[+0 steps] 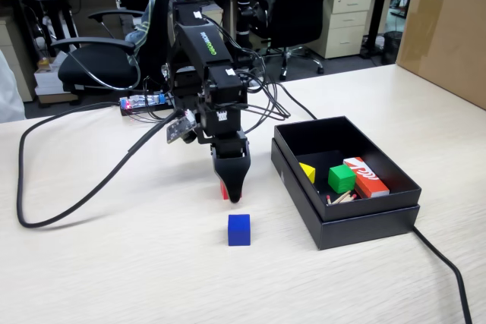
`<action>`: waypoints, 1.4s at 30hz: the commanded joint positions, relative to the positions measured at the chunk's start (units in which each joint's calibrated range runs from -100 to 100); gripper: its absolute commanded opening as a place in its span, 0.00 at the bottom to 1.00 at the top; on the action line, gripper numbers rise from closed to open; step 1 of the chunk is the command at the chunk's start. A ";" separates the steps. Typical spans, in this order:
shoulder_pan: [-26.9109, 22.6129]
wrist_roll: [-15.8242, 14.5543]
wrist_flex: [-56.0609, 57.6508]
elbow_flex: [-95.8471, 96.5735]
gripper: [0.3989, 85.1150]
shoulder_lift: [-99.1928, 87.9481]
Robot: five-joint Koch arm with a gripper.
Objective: Put the red cube on top of the blue cube
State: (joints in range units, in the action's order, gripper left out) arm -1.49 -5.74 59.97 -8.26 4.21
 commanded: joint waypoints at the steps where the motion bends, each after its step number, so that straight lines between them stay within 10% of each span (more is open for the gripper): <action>1: -0.05 0.10 1.24 -4.70 0.51 -0.36; 7: -0.05 0.24 1.85 -5.61 0.45 1.01; 14: 0.10 0.05 1.76 -6.88 0.01 1.93; 34: 0.98 0.05 1.93 -18.39 0.01 -18.15; 42: 2.34 0.59 1.93 -42.87 0.01 4.46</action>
State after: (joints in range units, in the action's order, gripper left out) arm 0.46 -5.79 62.06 -45.60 6.54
